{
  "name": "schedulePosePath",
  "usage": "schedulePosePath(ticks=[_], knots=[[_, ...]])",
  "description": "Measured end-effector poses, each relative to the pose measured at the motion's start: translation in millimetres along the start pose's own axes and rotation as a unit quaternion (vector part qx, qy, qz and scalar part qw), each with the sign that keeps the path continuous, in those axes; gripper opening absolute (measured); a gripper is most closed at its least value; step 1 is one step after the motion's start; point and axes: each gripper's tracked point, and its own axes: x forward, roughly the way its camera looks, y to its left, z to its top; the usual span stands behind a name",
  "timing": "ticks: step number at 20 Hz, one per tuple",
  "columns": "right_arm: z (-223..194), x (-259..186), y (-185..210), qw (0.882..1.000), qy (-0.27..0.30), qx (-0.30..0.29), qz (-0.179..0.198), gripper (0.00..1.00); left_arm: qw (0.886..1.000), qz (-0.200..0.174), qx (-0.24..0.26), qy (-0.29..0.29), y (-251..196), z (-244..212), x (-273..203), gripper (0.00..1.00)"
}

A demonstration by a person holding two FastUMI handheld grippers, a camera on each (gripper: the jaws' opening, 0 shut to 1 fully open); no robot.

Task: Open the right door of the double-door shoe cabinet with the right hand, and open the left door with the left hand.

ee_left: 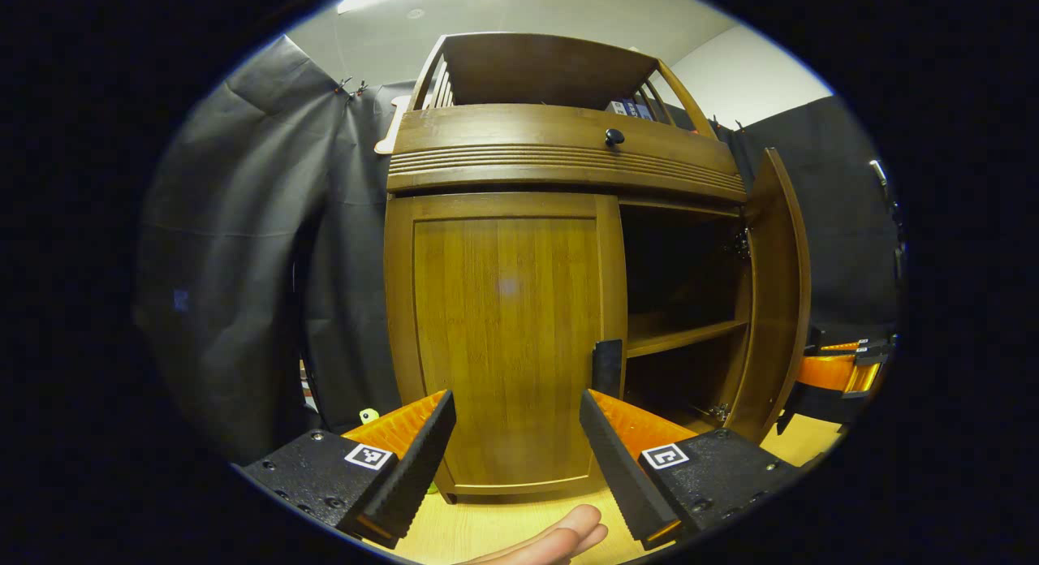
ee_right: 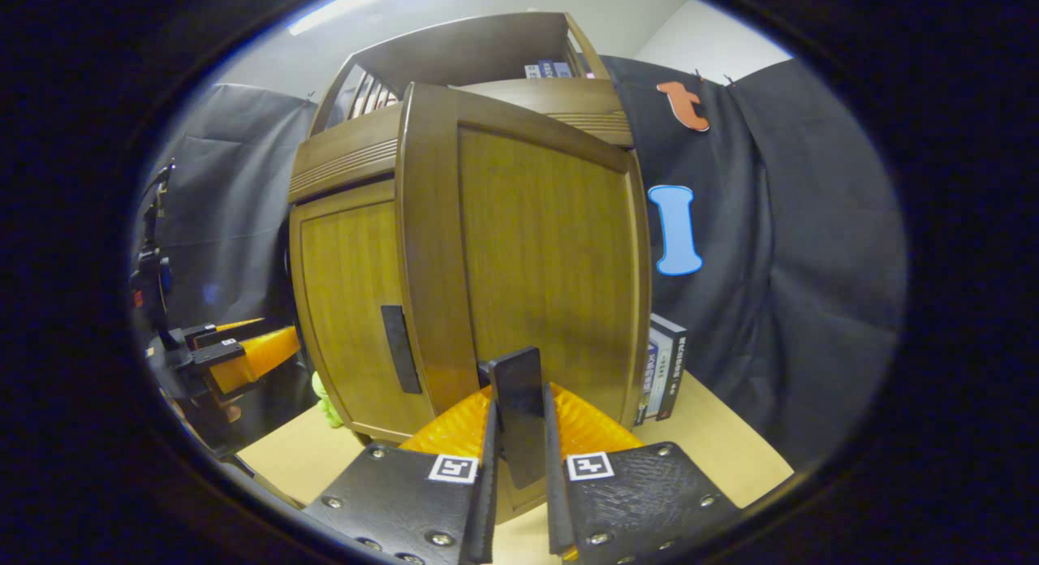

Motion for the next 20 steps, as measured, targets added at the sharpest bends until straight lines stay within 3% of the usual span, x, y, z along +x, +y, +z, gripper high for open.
schedulePosePath(ticks=[6, 11, 15, 20], knots=[[1.2, -16.9, -21.2, 1.000, -0.013, 0.005, -0.028, 0.26, 1.000, 0.003, 0.001, 0.006, 0.1, -3.9, 2.4, 0.96], [4.2, -29.0, -42.9, 0.996, -0.025, -0.020, -0.079, 0.25, 1.000, 0.001, 0.002, 0.018, -2.7, -11.3, 8.3, 0.94], [6.7, -38.0, -59.7, 0.995, -0.030, -0.041, -0.086, 0.26, 1.000, -0.004, 0.004, 0.020, -9.0, -14.3, 7.1, 0.94], [10.2, -55.3, -115.8, 0.990, -0.049, -0.027, -0.130, 0.25, 1.000, -0.010, 0.017, 0.016, -19.5, -14.5, 6.4, 0.94]])
